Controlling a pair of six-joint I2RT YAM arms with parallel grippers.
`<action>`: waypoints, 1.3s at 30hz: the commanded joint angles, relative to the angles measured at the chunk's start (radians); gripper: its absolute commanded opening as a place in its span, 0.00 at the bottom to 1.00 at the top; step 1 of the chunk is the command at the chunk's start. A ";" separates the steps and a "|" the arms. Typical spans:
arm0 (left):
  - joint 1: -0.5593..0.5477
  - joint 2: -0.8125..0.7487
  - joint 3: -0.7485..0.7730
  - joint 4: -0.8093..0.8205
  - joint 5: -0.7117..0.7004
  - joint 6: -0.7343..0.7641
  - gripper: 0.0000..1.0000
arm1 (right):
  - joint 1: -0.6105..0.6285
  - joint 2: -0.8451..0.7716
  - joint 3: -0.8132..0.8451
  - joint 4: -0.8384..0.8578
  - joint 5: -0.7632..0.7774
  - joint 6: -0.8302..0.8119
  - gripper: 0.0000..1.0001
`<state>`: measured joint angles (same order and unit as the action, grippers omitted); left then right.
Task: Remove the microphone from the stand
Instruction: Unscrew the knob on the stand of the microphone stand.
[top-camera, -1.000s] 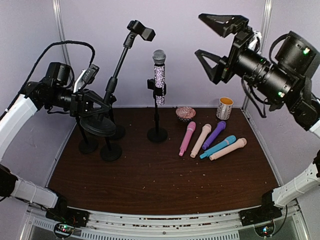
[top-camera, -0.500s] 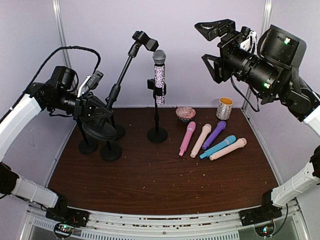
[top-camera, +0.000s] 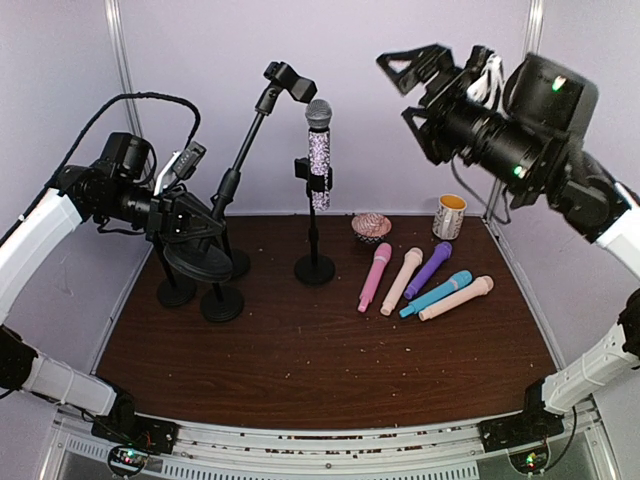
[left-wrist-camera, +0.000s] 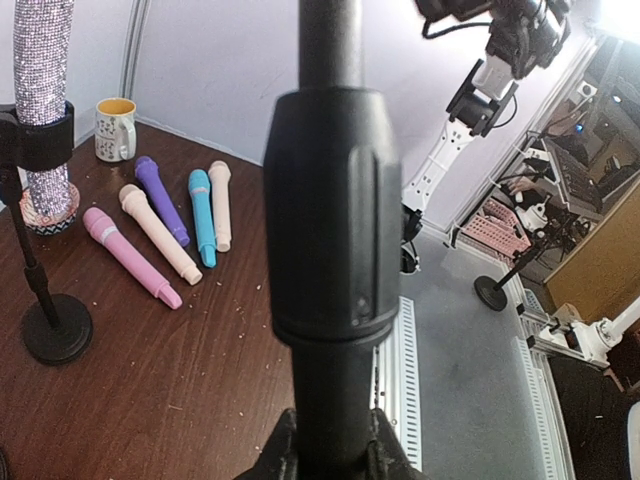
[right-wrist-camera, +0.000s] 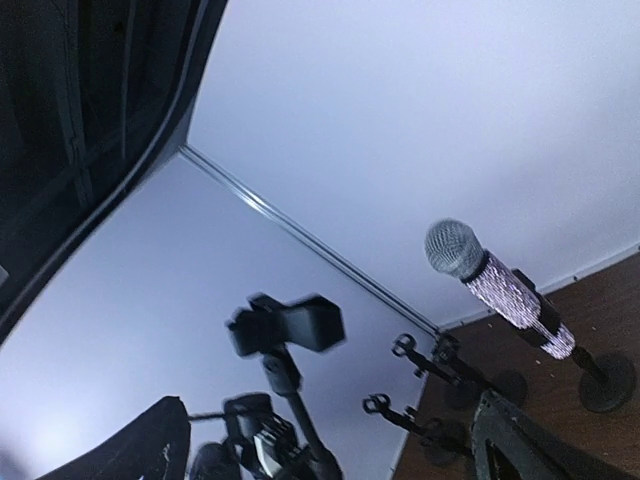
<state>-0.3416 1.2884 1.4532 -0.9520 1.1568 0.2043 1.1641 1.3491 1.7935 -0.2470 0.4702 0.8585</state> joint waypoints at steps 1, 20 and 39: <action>0.003 -0.018 0.021 0.070 0.048 0.002 0.00 | -0.004 -0.021 -0.270 0.146 -0.119 -0.085 1.00; 0.001 -0.023 -0.017 0.201 0.054 -0.091 0.00 | 0.072 0.289 -0.134 0.295 -0.465 -0.195 0.55; 0.001 -0.039 -0.033 0.203 0.064 -0.086 0.00 | 0.070 0.459 0.067 0.162 -0.365 -0.185 0.38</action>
<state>-0.3420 1.2877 1.4158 -0.8181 1.1690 0.1200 1.2373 1.8004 1.8309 -0.0257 0.0273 0.6762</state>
